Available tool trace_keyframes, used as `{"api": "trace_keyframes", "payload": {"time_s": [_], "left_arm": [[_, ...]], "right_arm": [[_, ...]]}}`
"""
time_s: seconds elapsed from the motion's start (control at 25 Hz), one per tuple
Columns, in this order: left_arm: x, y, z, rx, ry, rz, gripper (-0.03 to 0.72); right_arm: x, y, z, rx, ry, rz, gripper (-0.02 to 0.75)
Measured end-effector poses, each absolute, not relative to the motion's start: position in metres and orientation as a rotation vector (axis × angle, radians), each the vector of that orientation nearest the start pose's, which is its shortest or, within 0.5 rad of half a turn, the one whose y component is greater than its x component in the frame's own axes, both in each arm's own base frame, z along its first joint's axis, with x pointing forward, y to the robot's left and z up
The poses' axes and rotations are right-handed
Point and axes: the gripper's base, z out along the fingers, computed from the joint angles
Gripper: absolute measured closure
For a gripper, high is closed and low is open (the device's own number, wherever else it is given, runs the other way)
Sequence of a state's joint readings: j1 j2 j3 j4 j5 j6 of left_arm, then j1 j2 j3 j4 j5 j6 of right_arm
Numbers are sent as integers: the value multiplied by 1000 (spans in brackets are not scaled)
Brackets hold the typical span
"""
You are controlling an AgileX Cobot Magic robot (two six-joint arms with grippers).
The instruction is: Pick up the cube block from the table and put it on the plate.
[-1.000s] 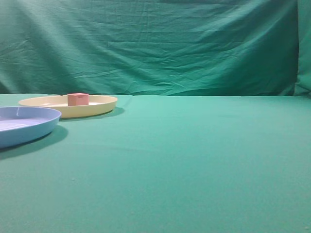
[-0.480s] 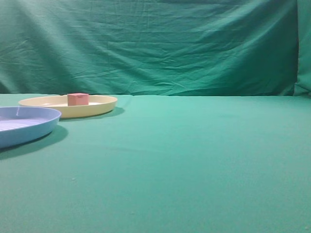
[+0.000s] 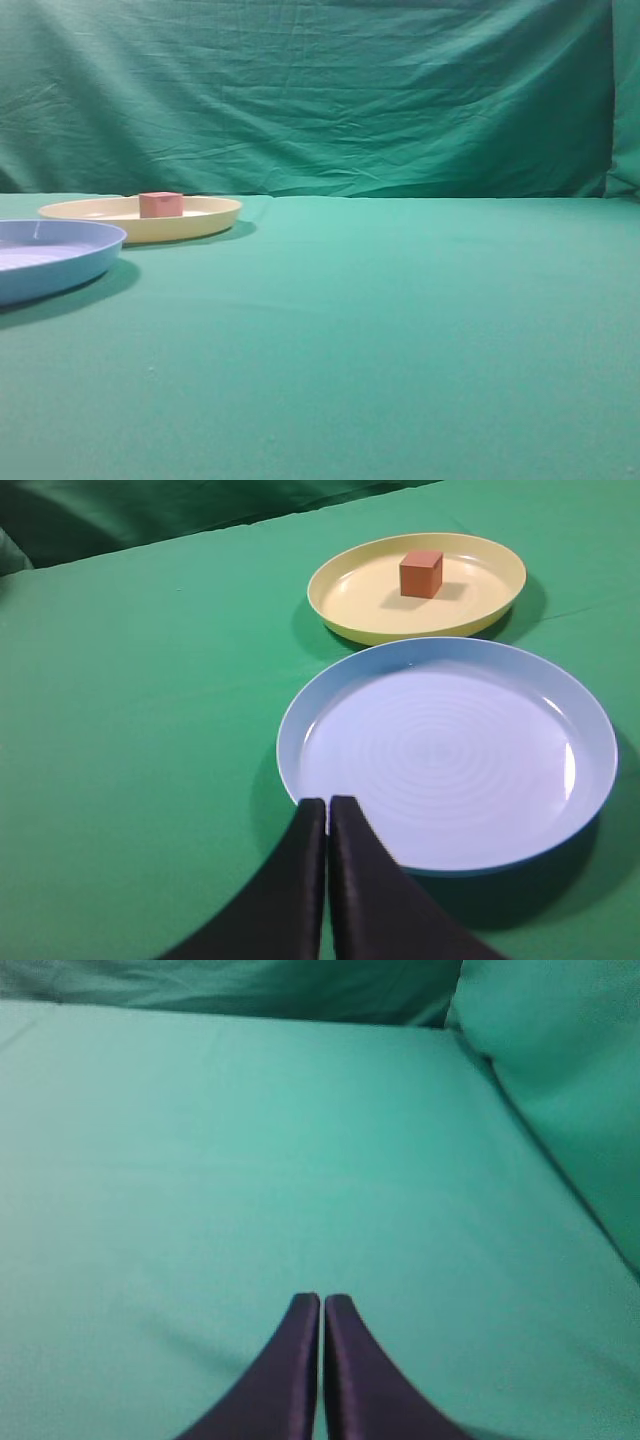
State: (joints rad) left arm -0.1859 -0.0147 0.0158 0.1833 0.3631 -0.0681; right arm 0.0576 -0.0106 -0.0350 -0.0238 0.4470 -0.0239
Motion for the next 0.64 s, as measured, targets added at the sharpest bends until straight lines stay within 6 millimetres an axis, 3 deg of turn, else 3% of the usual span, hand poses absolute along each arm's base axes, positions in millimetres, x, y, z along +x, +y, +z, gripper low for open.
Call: {"api": "trace_keyframes", "payload": {"time_s": [0.12, 0.64], "left_arm": [[53, -4, 176, 221, 1828, 2, 688], [53, -4, 176, 221, 1828, 2, 688]], "right_arm": [[51, 2, 170, -92, 1922, -2, 738], [52, 2, 171, -106, 1896, -11, 738]]}}
